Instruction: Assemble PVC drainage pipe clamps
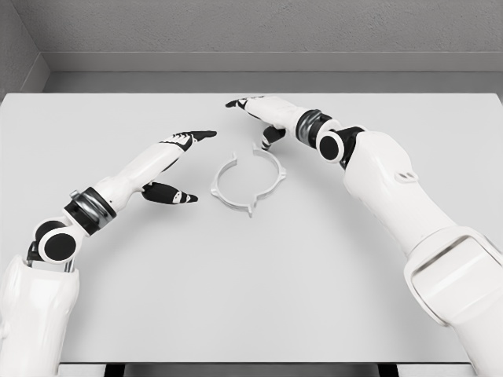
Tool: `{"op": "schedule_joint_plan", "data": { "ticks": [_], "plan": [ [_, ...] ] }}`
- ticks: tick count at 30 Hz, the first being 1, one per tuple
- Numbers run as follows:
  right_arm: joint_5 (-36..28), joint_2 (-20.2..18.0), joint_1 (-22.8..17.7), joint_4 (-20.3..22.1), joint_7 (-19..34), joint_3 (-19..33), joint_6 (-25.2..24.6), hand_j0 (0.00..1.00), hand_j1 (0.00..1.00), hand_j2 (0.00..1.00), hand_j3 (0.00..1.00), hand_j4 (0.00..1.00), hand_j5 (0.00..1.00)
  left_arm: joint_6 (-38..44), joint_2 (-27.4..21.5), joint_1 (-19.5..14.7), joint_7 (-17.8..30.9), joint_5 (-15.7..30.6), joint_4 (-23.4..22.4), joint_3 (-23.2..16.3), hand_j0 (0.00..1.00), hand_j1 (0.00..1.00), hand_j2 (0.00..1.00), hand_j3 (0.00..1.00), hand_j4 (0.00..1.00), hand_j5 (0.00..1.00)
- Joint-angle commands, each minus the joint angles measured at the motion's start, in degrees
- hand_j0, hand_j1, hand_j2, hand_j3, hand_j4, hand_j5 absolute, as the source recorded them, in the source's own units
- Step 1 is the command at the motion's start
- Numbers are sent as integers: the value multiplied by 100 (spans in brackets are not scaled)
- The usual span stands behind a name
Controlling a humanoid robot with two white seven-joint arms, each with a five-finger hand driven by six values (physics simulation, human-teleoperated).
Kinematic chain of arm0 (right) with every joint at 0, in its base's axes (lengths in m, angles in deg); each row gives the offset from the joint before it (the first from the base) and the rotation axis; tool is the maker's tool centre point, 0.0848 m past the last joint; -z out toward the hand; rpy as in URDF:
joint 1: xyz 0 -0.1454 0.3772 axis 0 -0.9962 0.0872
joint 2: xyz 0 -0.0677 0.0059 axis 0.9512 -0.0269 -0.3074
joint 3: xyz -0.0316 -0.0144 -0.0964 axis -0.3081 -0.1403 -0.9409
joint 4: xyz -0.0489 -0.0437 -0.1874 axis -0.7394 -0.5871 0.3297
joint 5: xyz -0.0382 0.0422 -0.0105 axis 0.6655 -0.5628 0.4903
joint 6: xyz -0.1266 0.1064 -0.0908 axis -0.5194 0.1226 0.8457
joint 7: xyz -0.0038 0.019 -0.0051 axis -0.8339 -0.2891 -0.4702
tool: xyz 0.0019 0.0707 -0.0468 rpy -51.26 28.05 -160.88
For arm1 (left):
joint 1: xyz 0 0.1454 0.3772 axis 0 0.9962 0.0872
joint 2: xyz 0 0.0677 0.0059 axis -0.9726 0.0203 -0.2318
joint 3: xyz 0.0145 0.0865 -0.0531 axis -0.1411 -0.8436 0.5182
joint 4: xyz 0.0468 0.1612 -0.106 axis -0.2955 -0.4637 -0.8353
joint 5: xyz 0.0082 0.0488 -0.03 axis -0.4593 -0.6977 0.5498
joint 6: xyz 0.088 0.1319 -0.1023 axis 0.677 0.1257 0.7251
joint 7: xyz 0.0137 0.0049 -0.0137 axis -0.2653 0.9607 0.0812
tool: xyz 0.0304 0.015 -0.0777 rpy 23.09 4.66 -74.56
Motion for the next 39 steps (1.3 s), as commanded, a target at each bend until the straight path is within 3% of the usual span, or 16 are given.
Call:
{"op": "schedule_joint_plan", "data": {
  "ticks": [1,39],
  "plan": [
    [-18,4,0,-1,19,-17,7,100,100,100,100,100,100,10,1,0,-3,37,2,1,100,100,100,100,100,100],
    [-27,4,-70,263,28,-166,15,100,100,100,100,100,100,10,19,-79,-3,19,-60,-25,100,100,100,100,100,100]
  ]
}}
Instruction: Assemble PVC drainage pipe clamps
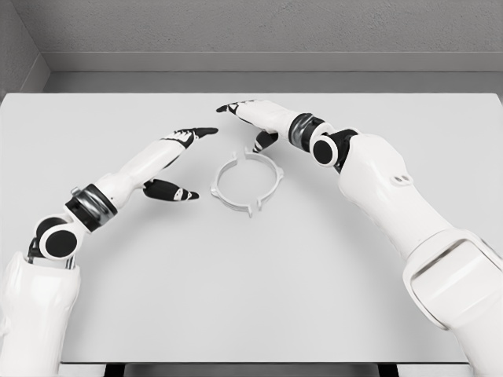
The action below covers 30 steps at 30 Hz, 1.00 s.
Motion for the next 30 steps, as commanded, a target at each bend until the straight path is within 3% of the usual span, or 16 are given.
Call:
{"op": "schedule_joint_plan", "data": {
  "ticks": [1,5,18,27,30],
  "plan": [
    [-18,1,0,7,8,7,3,100,100,100,100,100,100,10,11,-9,-3,19,-90,2,100,100,100,100,100,100],
    [-18,1,-17,112,8,7,3,100,100,100,100,100,100,405,19,-70,-3,10,-231,-42,100,100,100,100,100,100],
    [26,-61,26,42,-123,77,-199,100,100,100,100,100,100,441,283,-316,-3,19,-846,-34,100,100,100,100,100,100],
    [43,-702,167,130,-133,-63,-235,100,100,100,100,100,100,441,345,-492,-3,19,-1136,-33,100,100,100,100,100,100],
    [35,-1045,185,499,-115,-353,-235,100,100,100,100,100,100,722,353,-492,-3,19,-1154,-34,100,100,100,100,100,100]
  ]
}}
